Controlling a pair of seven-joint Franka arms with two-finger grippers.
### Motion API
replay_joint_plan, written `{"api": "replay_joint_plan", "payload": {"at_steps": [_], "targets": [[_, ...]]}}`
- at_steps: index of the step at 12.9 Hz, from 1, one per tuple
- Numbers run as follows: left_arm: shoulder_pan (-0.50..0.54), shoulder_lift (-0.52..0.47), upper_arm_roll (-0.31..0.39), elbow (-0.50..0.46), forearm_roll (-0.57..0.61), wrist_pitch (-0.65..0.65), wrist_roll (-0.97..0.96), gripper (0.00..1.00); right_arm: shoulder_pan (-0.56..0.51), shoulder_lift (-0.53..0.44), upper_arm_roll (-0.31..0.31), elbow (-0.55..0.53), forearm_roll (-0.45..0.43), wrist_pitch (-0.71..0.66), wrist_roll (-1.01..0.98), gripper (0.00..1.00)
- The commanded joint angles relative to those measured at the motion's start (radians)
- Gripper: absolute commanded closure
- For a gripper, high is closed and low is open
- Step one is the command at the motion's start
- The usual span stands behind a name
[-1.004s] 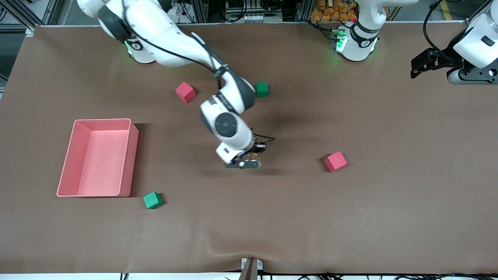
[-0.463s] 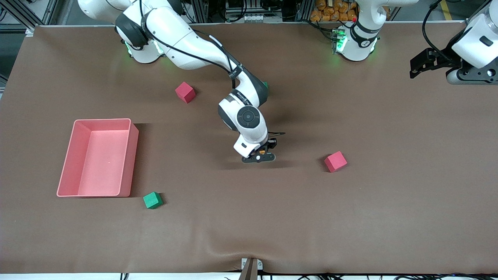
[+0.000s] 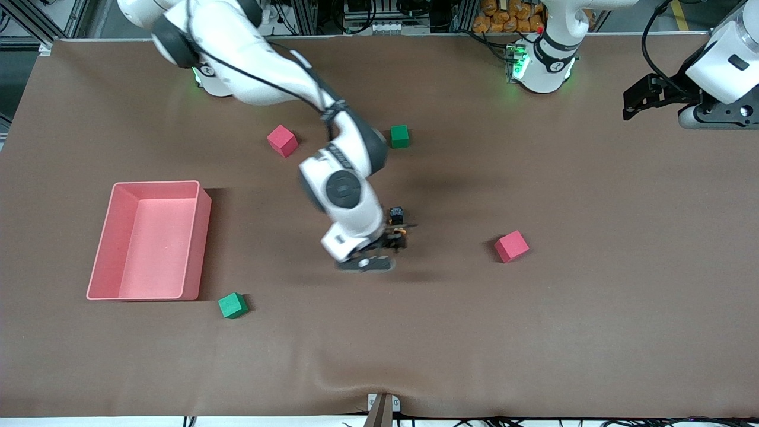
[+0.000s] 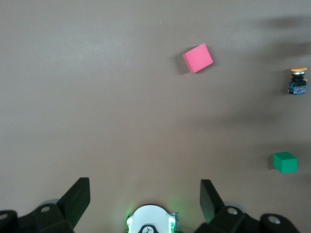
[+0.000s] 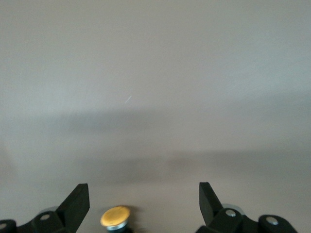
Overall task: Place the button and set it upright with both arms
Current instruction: 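Release the button and withdraw the right gripper to rest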
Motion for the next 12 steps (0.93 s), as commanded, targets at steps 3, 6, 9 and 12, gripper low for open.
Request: {"api": "replay_joint_plan", "payload": {"at_steps": [3, 6, 9, 12], "targets": [[0.010, 0.000, -0.001, 0.002, -0.007, 0.014, 0.017, 0.00, -0.296, -0.255, 0.074, -0.030, -0.008, -0.292, 0.002, 0.00], [0.010, 0.001, -0.001, 0.002, -0.008, 0.017, 0.017, 0.00, -0.424, -0.378, 0.099, -0.030, -0.002, -0.458, -0.004, 0.00], [0.011, 0.007, 0.001, 0.002, -0.008, 0.019, 0.009, 0.00, -0.540, -0.519, 0.091, -0.037, 0.001, -0.590, -0.085, 0.00], [0.011, 0.020, 0.001, -0.004, -0.008, 0.016, -0.003, 0.00, -0.544, -0.663, -0.017, -0.129, 0.002, -0.681, -0.229, 0.00]]}}
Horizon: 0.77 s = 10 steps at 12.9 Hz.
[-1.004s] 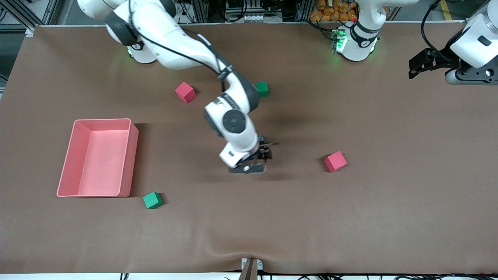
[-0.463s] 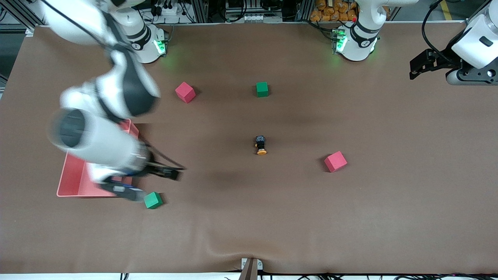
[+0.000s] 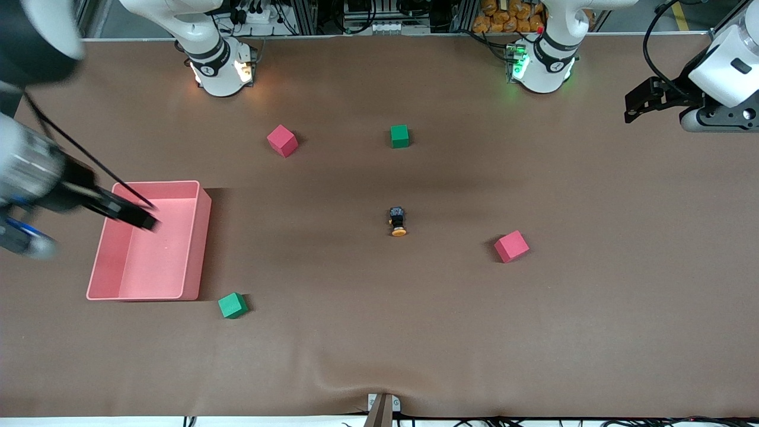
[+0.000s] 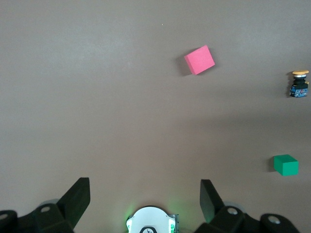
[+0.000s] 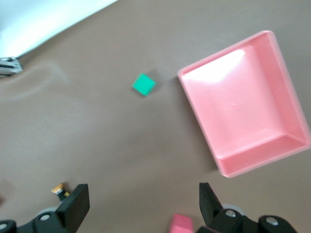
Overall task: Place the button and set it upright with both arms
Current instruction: 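Release the button and withdraw the right gripper to rest, then reach the left gripper toward the button lying on its side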
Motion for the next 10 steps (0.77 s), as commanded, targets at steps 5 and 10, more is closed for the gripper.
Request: {"api": "replay_joint_plan", "payload": {"at_steps": [5, 10], "targets": [[0.005, 0.025, -0.002, -0.011, -0.008, 0.007, -0.003, 0.00, 0.012, -0.387, -0.158, -0.500, -0.012, 0.139, -0.228, 0.00], [-0.009, 0.059, -0.005, -0.008, -0.016, 0.019, -0.005, 0.00, -0.014, -0.385, -0.144, -0.489, -0.037, 0.124, -0.231, 0.00]]}}
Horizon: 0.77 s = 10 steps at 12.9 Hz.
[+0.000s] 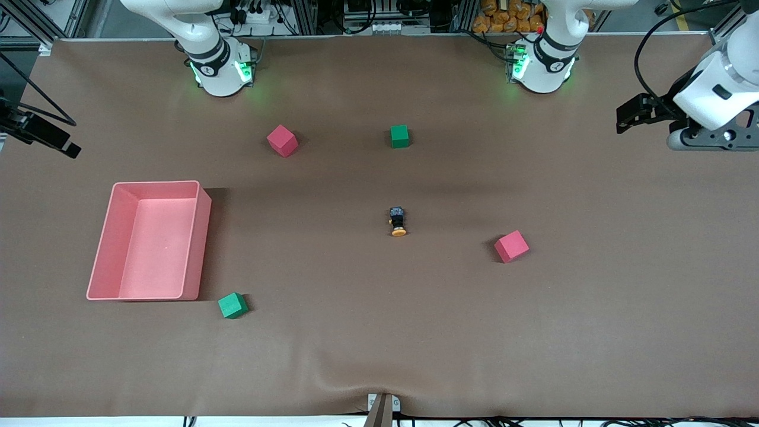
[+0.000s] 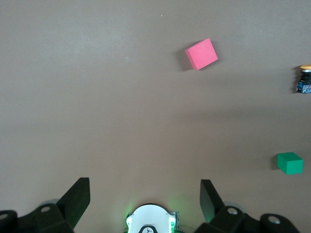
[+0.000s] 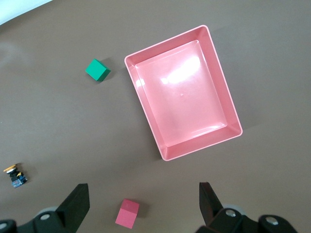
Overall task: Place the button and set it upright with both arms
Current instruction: 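Reach the left gripper toward the button lying on its side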
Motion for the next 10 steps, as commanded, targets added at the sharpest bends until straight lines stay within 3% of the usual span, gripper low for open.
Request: {"api": "replay_joint_plan", "payload": {"at_steps": [1, 4, 10], "targets": [[-0.008, 0.019, -0.006, 0.002, -0.016, 0.011, -0.004, 0.00, -0.012, -0.013, 0.014, -0.002, -0.022, 0.020, -0.010, 0.00], [-0.008, 0.042, -0.048, 0.002, -0.025, 0.017, -0.035, 0.00, -0.032, 0.005, 0.059, 0.026, -0.077, 0.014, -0.065, 0.00], [-0.005, 0.111, -0.117, -0.005, -0.042, 0.129, -0.098, 0.00, -0.033, 0.005, 0.057, 0.026, -0.066, 0.014, -0.092, 0.00]]}}
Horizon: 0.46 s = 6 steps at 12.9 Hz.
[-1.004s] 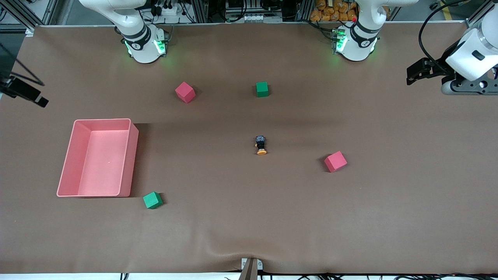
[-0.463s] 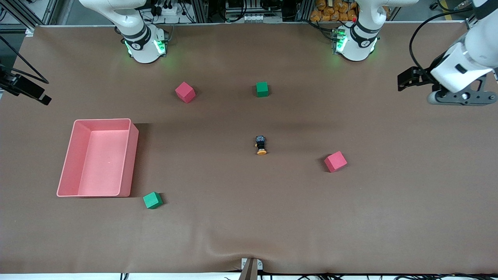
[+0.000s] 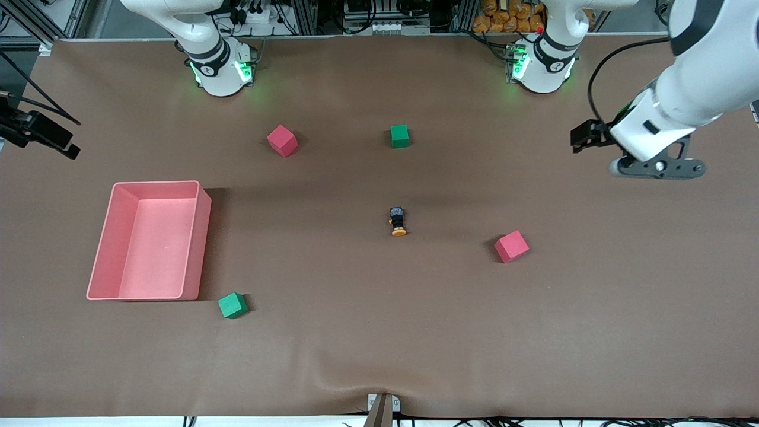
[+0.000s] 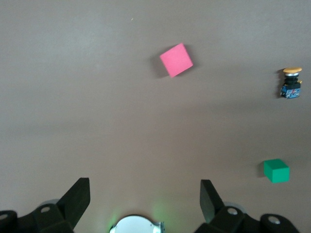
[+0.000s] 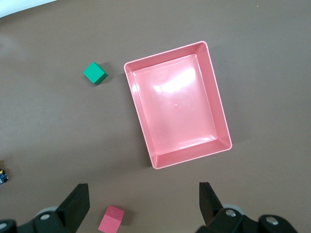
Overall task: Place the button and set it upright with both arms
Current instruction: 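Reach the left gripper toward the button lying on its side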
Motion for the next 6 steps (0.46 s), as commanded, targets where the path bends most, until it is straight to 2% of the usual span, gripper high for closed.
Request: {"api": "replay_joint_plan", "payload": {"at_steps": [1, 3, 6], "targets": [[0.003, 0.018, -0.011, -0.006, -0.019, 0.045, -0.014, 0.00, -0.028, 0.005, 0.024, 0.018, -0.010, -0.005, -0.050, 0.00], [0.001, 0.032, -0.020, -0.006, -0.019, 0.067, -0.014, 0.00, -0.028, 0.005, 0.024, 0.013, -0.010, -0.010, -0.234, 0.00], [0.009, 0.046, -0.024, -0.031, -0.068, 0.119, -0.014, 0.00, -0.028, 0.007, 0.022, 0.013, -0.009, -0.014, -0.267, 0.00]]}}
